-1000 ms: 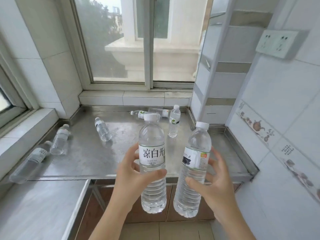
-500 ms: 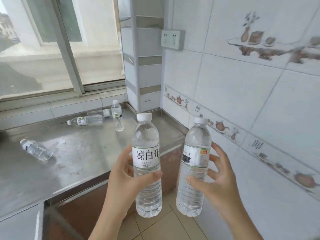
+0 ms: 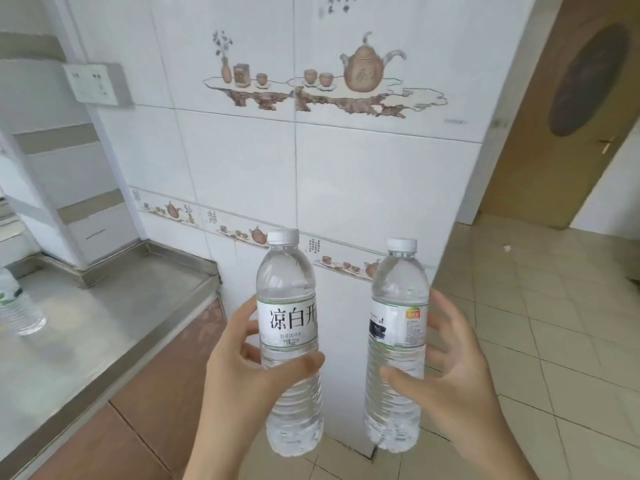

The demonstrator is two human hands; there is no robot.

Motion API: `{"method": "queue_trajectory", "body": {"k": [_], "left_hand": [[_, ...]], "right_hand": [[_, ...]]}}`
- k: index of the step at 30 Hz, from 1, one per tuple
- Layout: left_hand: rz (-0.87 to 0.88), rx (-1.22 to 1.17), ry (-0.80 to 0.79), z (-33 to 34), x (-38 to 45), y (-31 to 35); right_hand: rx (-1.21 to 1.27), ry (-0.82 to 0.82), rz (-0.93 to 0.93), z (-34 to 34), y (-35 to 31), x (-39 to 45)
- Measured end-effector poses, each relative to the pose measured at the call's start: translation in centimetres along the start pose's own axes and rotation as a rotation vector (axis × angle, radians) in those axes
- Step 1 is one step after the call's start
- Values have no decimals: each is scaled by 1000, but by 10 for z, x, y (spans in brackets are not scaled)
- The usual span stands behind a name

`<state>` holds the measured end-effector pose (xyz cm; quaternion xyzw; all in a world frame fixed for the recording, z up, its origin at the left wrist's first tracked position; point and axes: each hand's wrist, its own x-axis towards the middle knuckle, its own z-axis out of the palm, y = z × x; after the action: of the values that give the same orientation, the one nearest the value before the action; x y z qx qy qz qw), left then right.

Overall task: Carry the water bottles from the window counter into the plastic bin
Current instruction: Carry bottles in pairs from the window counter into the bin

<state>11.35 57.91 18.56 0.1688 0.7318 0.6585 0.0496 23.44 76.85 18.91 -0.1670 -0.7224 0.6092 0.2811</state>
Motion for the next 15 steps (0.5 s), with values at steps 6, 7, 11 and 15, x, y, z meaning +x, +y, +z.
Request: {"method": "queue_trajectory", "body": {"k": [6, 7, 11, 15], "left_hand": [[20, -7, -173, 119, -13, 24], [27, -14, -199, 142, -17, 27], [59, -54, -284, 232, -37, 38], [77, -97, -416, 322, -61, 52]], "right_hand": [[-18, 171, 35, -110, 12, -7], [-17, 200, 42, -130, 14, -9], [-36, 279, 55, -219, 21, -19], [-58, 364, 78, -310, 29, -35]]}}
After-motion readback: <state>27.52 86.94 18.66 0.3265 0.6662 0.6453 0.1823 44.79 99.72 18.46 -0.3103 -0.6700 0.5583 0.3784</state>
